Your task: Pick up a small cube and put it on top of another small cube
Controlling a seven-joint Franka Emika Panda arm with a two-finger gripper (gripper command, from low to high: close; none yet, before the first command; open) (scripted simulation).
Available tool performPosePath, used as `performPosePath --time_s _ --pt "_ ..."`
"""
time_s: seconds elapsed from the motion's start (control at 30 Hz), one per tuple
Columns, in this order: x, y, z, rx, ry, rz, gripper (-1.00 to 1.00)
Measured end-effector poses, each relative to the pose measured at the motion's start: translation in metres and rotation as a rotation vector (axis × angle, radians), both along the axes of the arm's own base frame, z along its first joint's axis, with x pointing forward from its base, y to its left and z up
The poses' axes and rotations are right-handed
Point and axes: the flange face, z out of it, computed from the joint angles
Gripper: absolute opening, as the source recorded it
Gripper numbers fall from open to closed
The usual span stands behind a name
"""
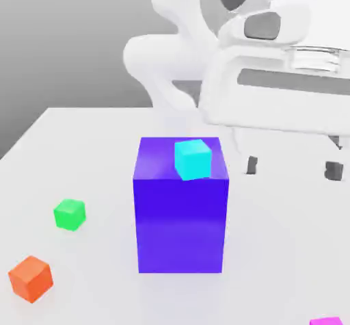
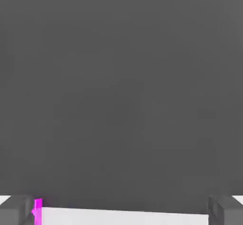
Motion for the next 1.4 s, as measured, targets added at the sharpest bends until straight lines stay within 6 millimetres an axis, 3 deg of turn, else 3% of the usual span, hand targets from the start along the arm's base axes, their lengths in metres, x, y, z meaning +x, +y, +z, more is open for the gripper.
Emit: performPosePath --time_s 0.2,0.4,0.53,0.57,0.77,0.83,0.9,0.93,1.07,1.17,1.27,1.4 --pt "0.007 0.037 -0.095 0.021 0.126 0.022 0.0" --pt "-0.006 0.079 -0.187 0.065 0.252 0.045 0.0" --pt "-0.01 0.088 -0.25 0.078 0.28 0.048 0.0" --pt "-0.01 0.088 -0.264 0.078 0.281 0.048 -1.0" --pt "-0.011 0.088 -0.27 0.079 0.281 0.049 -1.0" --pt "-0.01 0.089 -0.254 0.08 0.281 0.048 -1.0" --pt "-0.01 0.089 -0.225 0.08 0.281 0.048 -1.0" --pt "-0.01 0.08 -0.214 0.078 0.281 0.026 -1.0" --pt "-0.012 -0.018 -0.2 0.073 0.272 -0.248 -1.0" --pt "-0.026 -0.093 -0.192 0.078 0.26 -0.474 -1.0" --pt "-0.053 -0.17 -0.183 0.093 0.242 -0.723 -1.0" --pt "-0.107 -0.26 -0.171 0.128 0.211 -1.069 -1.0"
